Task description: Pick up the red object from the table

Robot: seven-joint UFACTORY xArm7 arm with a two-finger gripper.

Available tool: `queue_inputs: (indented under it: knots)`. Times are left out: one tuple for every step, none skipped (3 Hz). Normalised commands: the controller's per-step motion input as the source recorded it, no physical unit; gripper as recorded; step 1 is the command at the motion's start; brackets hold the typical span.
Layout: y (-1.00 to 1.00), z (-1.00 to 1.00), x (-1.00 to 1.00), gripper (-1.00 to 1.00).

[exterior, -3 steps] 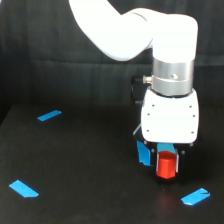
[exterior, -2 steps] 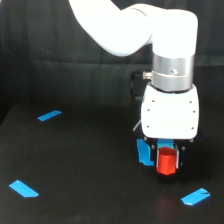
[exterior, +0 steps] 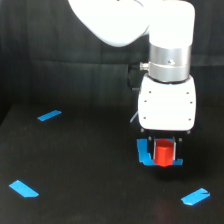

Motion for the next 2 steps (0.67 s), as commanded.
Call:
queue_inputs:
  knots:
    - [0.14, 0.96, -0.14, -1.0]
    - [0.2, 1.0, -0.12, -1.0]
